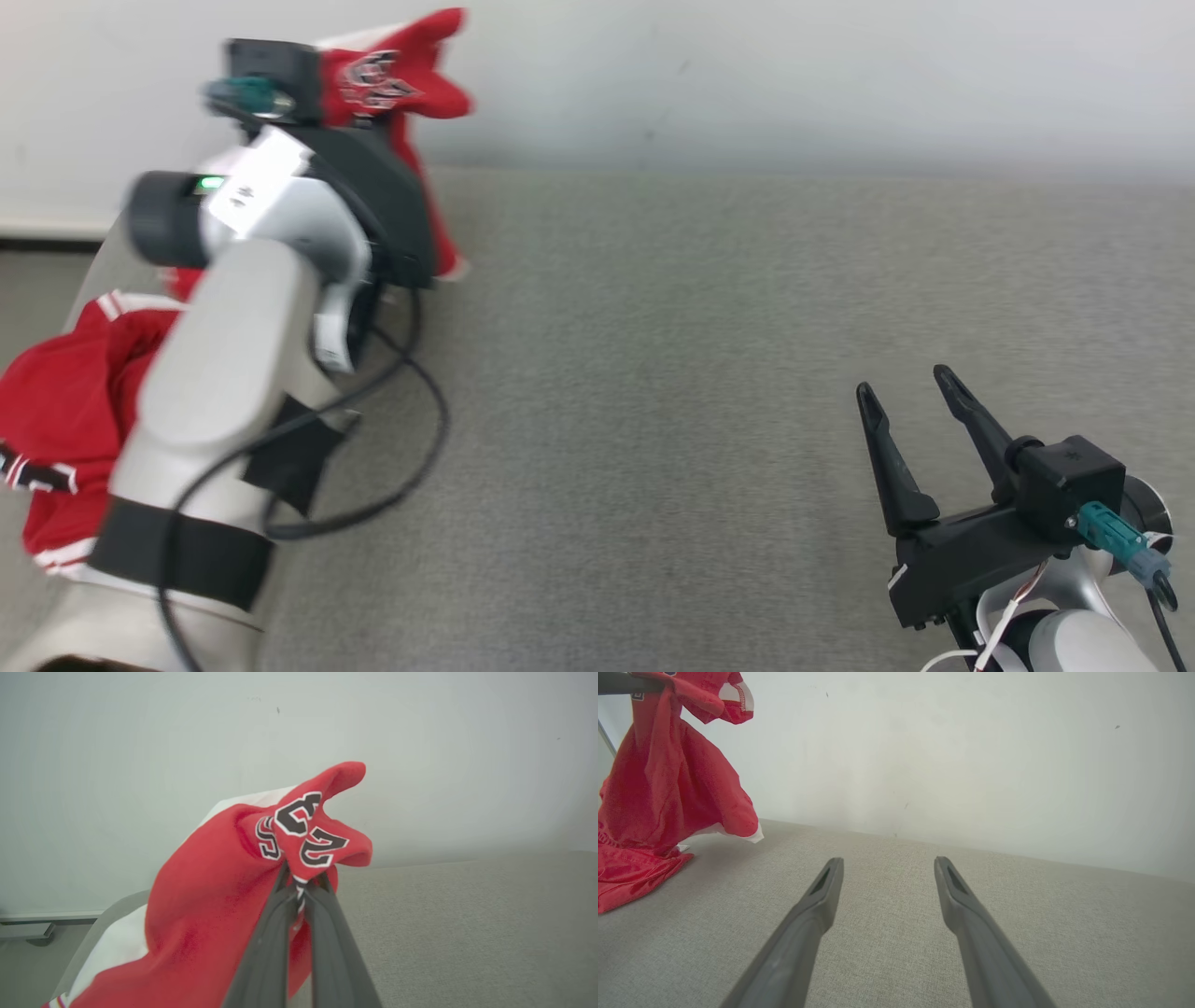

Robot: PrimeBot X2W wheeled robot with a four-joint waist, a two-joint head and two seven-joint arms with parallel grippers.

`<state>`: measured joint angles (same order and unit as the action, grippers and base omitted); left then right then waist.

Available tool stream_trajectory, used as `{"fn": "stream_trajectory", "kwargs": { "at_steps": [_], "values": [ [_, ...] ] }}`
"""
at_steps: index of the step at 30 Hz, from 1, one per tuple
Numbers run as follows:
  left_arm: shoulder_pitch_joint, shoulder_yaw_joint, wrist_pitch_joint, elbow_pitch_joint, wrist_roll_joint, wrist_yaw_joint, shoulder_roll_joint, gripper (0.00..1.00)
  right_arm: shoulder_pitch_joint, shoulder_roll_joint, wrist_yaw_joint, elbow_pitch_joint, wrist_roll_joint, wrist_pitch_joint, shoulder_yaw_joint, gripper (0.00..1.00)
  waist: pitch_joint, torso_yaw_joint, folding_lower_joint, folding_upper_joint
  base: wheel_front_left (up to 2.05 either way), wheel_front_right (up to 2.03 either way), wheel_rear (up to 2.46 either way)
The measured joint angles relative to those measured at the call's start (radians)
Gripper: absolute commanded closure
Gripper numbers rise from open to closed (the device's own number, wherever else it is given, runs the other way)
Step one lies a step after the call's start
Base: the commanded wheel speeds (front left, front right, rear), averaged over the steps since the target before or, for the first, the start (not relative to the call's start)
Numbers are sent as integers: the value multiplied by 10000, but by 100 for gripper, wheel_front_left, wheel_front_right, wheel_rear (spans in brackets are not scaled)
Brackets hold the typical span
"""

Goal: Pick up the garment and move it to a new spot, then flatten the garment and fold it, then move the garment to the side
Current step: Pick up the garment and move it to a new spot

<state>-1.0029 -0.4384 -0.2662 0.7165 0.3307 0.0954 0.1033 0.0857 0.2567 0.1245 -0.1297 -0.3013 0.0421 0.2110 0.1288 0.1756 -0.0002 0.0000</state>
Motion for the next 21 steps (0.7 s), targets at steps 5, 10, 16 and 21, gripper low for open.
{"fn": "stream_trajectory", "kwargs": {
  "at_steps": [5, 10, 16, 21],
  "values": [
    [342, -343, 224, -541, 113, -257, -727, 100, -220, -100, 0, 36, -52, -40, 100, 0, -402, -551, 0, 0, 0, 0, 0],
    [744, -529, 343, -961, 422, -251, -807, 100, -388, -226, 0, 6, -52, -40, 238, 0, -699, -1178, 0, 0, 0, 0, 0],
    [1390, -880, 410, -1271, 836, -238, -773, 100, -389, -295, 0, -44, -52, -40, 368, 0, -892, -1984, 0, 0, 0, 0, 0],
    [1476, -1530, 439, -1379, 1089, -238, -734, 100, -377, -385, -2, -59, -54, -40, 479, 0, -909, -2635, 1, 0, 0, 0, 0]
  ]
}}
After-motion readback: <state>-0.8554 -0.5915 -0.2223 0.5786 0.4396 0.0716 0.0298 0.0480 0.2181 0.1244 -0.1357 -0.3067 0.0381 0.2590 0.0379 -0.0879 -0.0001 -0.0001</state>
